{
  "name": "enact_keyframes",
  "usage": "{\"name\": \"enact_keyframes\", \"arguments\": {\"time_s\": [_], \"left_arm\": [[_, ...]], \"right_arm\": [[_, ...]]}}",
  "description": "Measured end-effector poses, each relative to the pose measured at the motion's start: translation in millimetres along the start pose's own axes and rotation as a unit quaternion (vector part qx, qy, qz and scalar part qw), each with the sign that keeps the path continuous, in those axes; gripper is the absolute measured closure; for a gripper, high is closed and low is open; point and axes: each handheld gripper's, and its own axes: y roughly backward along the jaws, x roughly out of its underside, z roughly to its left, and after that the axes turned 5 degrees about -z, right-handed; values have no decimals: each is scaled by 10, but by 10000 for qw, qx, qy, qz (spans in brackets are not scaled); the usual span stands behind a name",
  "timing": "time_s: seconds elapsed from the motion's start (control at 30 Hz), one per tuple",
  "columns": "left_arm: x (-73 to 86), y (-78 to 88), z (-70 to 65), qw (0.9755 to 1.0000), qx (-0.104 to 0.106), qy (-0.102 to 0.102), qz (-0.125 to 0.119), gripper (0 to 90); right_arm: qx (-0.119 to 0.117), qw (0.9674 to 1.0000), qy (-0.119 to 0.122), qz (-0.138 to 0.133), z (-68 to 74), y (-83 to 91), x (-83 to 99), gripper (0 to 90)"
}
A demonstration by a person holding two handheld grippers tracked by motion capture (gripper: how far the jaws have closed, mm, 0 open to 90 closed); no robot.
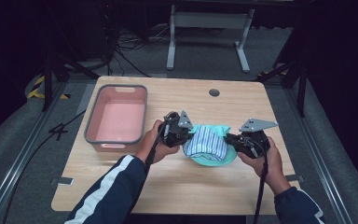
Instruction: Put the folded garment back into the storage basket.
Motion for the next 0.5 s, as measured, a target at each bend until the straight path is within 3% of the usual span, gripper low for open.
{"name": "enact_keyframes", "arguments": {"time_s": [0.5], "left_arm": [[63,308,275,9997,-231,97,-19,830]], "right_arm": [[-136,9996,218,-137,121,-205,-406,837]]}}
